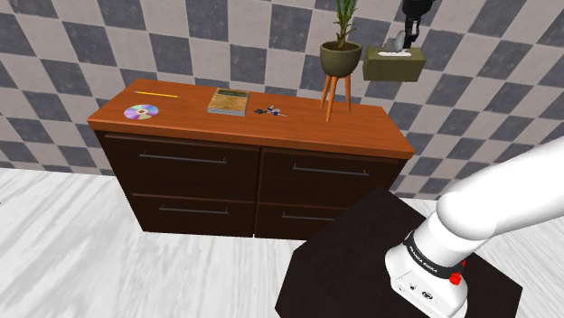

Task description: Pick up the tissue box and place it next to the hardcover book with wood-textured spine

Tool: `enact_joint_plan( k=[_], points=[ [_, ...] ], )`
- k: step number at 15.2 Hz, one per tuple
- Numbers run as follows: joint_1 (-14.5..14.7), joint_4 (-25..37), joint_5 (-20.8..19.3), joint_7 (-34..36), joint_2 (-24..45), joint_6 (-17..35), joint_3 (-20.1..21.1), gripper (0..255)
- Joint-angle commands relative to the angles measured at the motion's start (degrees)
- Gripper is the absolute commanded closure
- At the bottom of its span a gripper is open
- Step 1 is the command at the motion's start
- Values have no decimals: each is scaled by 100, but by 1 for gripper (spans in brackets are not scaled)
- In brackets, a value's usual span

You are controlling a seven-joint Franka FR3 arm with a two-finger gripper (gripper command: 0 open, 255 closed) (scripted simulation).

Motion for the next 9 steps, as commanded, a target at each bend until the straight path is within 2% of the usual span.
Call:
enact_joint_plan(
  k=[1,9],
  points=[
    [71,183,43,194,320,32,103,255],
    [335,1110,144,885,1617,32,465,255]
  ],
)
